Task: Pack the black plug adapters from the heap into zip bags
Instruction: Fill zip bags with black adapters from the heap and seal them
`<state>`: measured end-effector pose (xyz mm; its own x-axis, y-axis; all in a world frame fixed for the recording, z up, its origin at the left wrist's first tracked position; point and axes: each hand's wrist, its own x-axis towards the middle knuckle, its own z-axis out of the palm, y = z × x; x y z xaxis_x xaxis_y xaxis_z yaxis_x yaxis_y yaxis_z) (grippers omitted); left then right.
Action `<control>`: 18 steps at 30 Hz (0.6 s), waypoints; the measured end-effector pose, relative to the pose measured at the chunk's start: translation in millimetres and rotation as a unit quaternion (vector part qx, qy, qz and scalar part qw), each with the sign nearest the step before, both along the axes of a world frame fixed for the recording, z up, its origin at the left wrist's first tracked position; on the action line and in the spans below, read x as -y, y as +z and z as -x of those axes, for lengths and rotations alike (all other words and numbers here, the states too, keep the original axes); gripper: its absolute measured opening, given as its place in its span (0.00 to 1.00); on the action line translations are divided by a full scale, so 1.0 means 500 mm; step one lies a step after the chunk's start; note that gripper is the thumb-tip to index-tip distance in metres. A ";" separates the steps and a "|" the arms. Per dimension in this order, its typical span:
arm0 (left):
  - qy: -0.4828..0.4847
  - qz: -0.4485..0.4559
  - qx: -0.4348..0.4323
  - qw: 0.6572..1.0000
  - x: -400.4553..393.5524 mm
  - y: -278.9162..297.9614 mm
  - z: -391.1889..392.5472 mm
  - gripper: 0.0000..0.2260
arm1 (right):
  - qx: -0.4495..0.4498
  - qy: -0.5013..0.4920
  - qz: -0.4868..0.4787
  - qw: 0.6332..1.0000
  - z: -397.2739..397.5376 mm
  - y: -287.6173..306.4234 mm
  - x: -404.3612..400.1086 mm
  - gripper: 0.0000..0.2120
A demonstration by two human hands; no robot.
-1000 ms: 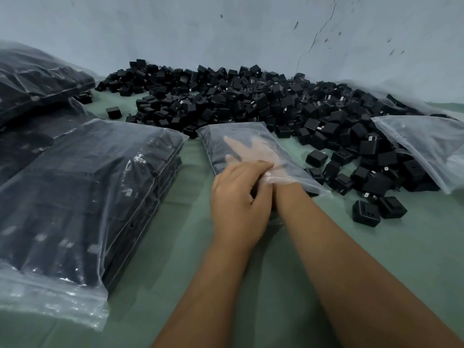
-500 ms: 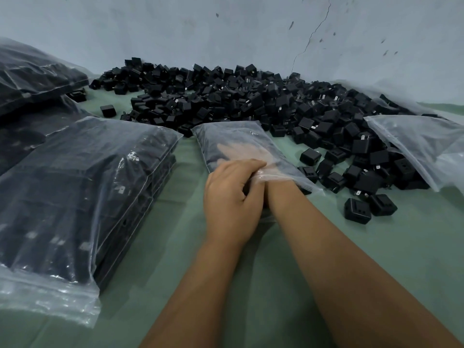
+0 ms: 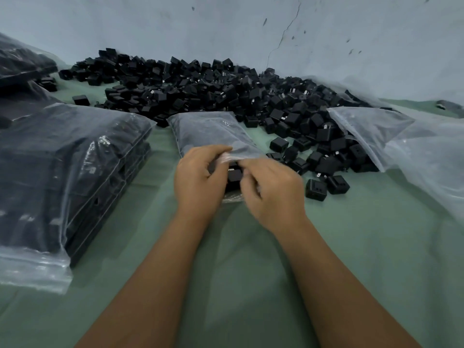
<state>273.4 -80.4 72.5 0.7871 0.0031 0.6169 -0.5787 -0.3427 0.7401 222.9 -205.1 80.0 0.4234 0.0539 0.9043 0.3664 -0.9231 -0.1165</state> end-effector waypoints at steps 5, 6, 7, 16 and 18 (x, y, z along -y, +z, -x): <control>-0.028 0.017 -0.101 0.994 -0.005 -0.009 0.000 0.09 | -0.113 -0.234 -0.145 0.955 0.020 -0.006 0.067 0.11; -0.031 0.013 -0.107 0.994 -0.007 -0.010 -0.001 0.09 | -0.170 -0.295 -0.141 0.930 0.018 -0.010 0.088 0.11; -0.031 0.008 -0.111 0.993 -0.008 -0.011 -0.001 0.09 | -0.236 -0.337 -0.139 0.901 0.017 -0.012 0.103 0.12; -0.034 -0.007 -0.117 0.992 -0.006 -0.012 -0.009 0.09 | -0.333 -0.212 -0.124 0.910 -0.005 -0.036 0.092 0.19; -0.036 -0.007 -0.118 0.992 -0.006 -0.012 -0.008 0.09 | -0.329 -0.262 -0.115 0.900 -0.004 -0.039 0.094 0.17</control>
<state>277.6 -77.2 66.5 0.9072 -0.0650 0.4156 -0.4136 -0.3186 0.8529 224.7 -252.3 60.6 0.7842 -0.4658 0.4100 -0.3311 -0.8729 -0.3583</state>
